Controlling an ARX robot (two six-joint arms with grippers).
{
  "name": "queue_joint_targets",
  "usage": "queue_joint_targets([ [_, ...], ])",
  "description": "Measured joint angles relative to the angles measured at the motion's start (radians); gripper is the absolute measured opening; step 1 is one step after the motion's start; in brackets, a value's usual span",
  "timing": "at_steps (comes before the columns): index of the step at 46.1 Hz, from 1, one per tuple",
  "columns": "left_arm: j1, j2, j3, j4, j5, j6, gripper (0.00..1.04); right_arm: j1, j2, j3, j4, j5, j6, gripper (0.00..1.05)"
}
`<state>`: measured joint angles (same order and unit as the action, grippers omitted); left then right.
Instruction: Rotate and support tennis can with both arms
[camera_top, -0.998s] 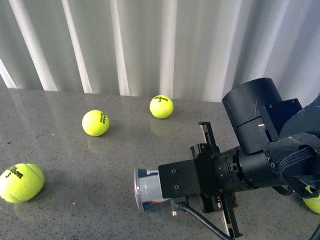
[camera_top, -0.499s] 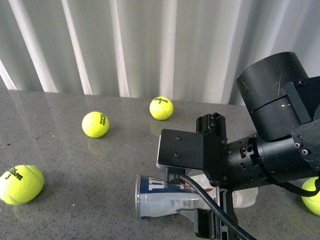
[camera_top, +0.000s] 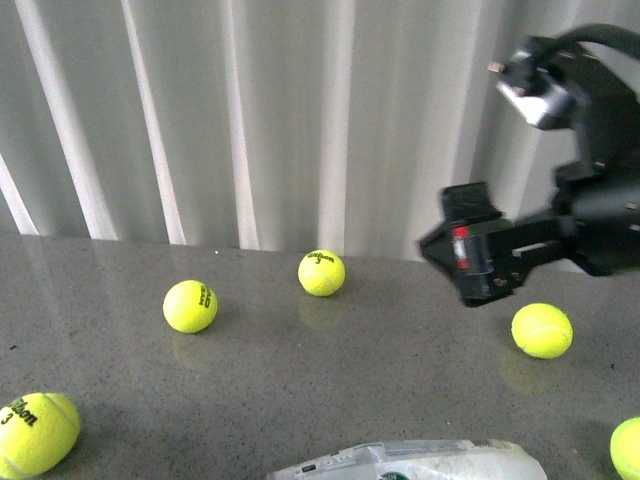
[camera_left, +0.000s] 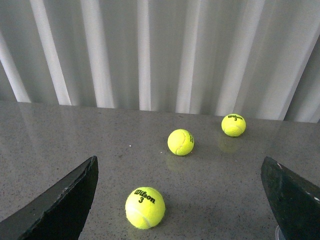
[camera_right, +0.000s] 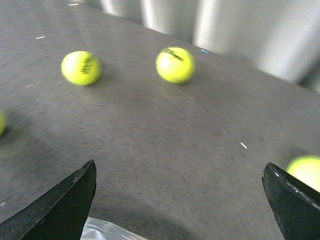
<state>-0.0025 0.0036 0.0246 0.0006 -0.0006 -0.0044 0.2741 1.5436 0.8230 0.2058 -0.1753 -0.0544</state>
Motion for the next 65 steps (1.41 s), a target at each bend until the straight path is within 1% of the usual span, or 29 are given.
queue_joint_targets([
  [3,0.0,0.0,0.0,0.0,0.0,0.0,0.98,-0.025,-0.021,-0.025,-0.006,0.069,0.11,0.98],
  [8,0.0,0.0,0.0,0.0,0.001,0.0,0.98,-0.032,-0.022,-0.03,-0.006,0.071,0.171,0.98],
  [13,0.0,0.0,0.0,0.0,0.0,0.0,0.98,-0.026,-0.022,-0.03,-0.007,0.066,0.195,0.98],
  [16,0.0,0.0,0.0,0.0,0.0,0.0,0.98,-0.013,-0.012,-0.077,0.139,0.175,0.174,0.93],
  [18,0.0,0.0,0.0,0.0,-0.002,0.0,0.98,-0.009,-0.01,-0.155,0.355,0.304,0.129,0.85],
  [19,0.0,0.0,0.0,0.0,0.0,0.0,0.98,-0.01,-0.01,-0.192,0.443,0.343,0.116,0.81],
  [21,0.0,0.0,0.0,0.0,0.0,0.0,0.98,-0.013,-0.016,-0.237,0.542,0.375,0.105,0.77],
  [24,0.0,0.0,0.0,0.0,-0.003,0.0,0.98,-0.035,-0.047,-0.325,0.707,0.391,0.082,0.66],
  [25,0.0,0.0,0.0,0.0,-0.002,0.0,0.98,-0.039,-0.054,-0.337,0.726,0.391,0.08,0.64],
  [27,0.0,0.0,0.0,0.0,-0.002,0.0,0.98,-0.056,-0.089,-0.379,0.776,0.385,0.074,0.57],
  [30,0.0,0.0,0.0,0.0,0.0,0.0,0.98,-0.087,-0.165,-0.45,0.799,0.367,0.065,0.42],
  [38,0.0,0.0,0.0,0.0,0.0,0.0,0.98,-0.135,-0.31,-0.592,0.782,0.303,0.055,0.03],
  [46,0.0,0.0,0.0,0.0,0.0,0.0,0.98,-0.181,-0.462,-0.687,0.722,0.269,0.055,0.03],
  [49,0.0,0.0,0.0,0.0,0.0,0.0,0.98,-0.192,-0.476,-0.732,0.766,0.253,0.055,0.03],
  [52,0.0,0.0,0.0,0.0,0.0,0.0,0.98,-0.24,-0.521,-0.761,0.73,0.184,0.054,0.03],
  [56,0.0,0.0,0.0,0.0,0.0,0.0,0.98,-0.269,-0.595,-0.777,0.676,0.182,0.055,0.03],
  [65,0.0,0.0,0.0,0.0,0.0,0.0,0.98,-0.272,-0.726,-0.8,0.571,0.177,0.055,0.03],
])
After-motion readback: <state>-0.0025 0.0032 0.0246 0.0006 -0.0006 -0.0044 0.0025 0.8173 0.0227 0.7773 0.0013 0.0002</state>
